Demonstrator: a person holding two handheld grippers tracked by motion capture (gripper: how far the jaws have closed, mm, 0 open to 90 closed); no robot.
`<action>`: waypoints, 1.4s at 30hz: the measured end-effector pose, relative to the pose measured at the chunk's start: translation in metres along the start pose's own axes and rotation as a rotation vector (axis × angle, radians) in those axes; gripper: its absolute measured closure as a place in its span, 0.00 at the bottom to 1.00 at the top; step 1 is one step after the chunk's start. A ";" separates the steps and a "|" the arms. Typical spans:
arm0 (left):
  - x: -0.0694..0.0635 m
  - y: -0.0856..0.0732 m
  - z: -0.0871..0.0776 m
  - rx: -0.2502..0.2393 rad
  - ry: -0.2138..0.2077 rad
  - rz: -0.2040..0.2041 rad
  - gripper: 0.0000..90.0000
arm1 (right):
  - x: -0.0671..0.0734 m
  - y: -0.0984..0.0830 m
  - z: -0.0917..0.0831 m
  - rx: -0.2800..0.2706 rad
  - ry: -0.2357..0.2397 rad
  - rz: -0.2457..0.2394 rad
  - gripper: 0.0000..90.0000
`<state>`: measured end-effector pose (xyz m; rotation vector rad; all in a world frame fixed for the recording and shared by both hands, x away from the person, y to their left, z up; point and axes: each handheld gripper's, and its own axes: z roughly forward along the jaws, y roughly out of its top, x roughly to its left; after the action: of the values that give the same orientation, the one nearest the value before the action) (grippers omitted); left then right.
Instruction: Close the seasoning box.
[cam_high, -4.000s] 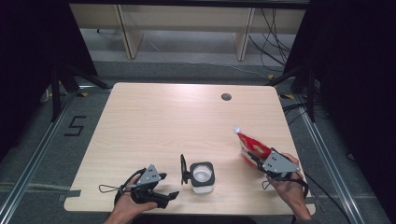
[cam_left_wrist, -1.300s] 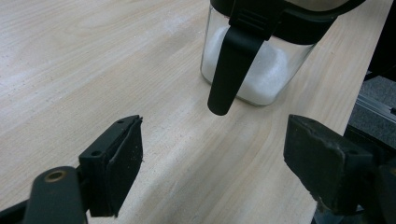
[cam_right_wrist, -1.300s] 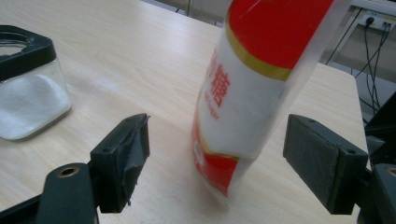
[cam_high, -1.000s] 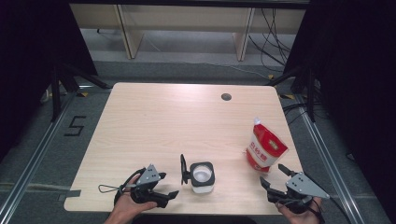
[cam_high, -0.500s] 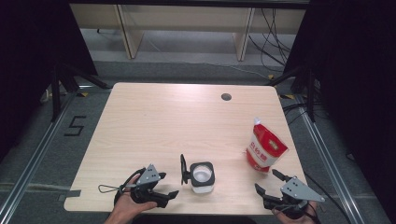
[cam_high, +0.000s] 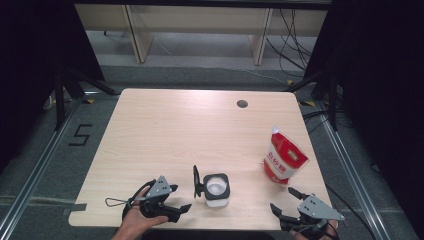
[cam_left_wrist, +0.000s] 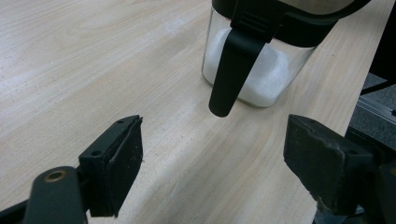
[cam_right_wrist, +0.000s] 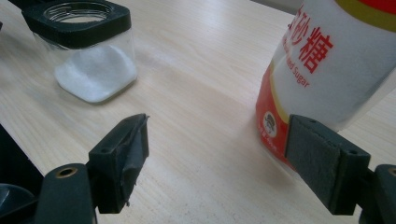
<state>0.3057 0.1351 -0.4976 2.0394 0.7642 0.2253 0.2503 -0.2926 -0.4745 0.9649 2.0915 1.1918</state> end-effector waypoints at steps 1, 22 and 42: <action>0.000 -0.001 0.001 -0.011 0.000 -0.004 0.22 | 0.003 0.000 -0.001 0.017 0.007 0.032 0.26; 0.005 0.005 -0.011 -0.026 0.019 -0.031 0.34 | 0.002 -0.003 -0.002 0.007 0.005 -0.012 0.25; -0.009 0.039 -0.027 -0.077 0.027 0.071 0.99 | 0.003 -0.004 -0.002 0.013 0.009 0.009 0.25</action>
<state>0.3035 0.1335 -0.4498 1.9958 0.6904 0.3182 0.2460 -0.2921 -0.4773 0.9780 2.1059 1.1911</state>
